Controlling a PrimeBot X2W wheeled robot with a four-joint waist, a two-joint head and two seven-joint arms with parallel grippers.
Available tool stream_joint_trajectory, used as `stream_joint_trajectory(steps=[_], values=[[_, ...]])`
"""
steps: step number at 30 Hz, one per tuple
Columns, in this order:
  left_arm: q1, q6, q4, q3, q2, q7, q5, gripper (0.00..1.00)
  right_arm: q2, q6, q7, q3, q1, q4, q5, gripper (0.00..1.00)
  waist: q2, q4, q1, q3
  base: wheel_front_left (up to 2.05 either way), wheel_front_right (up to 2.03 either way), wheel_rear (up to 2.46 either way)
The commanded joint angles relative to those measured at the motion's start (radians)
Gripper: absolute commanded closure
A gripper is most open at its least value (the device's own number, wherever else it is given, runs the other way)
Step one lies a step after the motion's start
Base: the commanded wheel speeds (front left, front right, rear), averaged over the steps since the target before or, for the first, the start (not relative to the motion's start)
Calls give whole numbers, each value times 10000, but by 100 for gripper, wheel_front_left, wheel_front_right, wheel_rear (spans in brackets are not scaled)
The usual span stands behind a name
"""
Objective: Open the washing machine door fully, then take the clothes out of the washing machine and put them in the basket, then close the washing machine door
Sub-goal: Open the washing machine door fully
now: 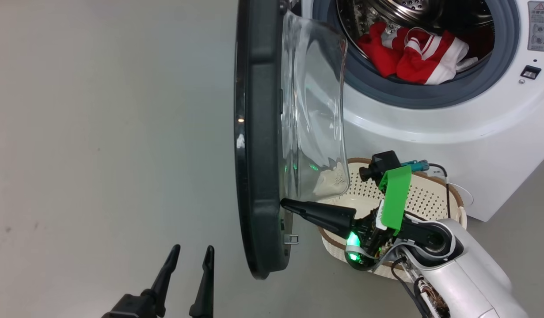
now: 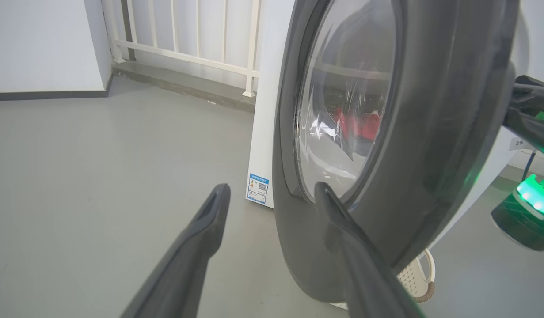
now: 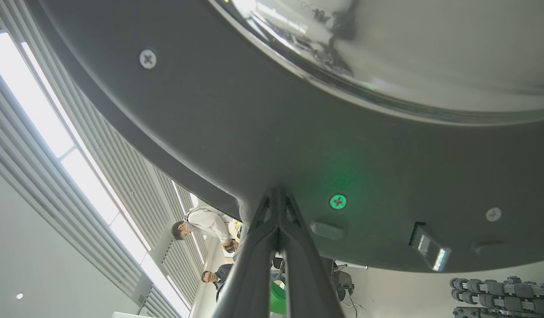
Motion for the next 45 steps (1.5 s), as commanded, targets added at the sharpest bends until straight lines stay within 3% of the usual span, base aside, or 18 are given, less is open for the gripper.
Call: stream_joint_trajectory(steps=[1,19,21,22,24,45], values=[[-41,89,-333,378,75,-82,-36,0,233,6,-36,249,-200,-315,195,100,0,19,0,17,0,0,0],[87,57,-366,490,75,-82,-10,0,233,6,-239,302,-70,-302,-104,97,0,-11,0,-81,0,0,0],[92,18,-315,511,75,-82,11,0,233,6,-306,152,64,-333,-249,57,0,-47,0,-124,0,0,0],[93,7,-299,535,75,-82,26,0,233,6,-309,97,129,-347,-302,51,0,-86,0,-135,0,0,0],[93,-12,-273,595,75,-82,61,0,233,6,-350,-43,257,-363,-431,0,0,-185,0,-158,0,0,0],[130,-278,-27,1205,75,-82,375,0,-83,6,-1322,-1595,2264,-58,-2430,0,0,-986,0,-400,0,0,0]])
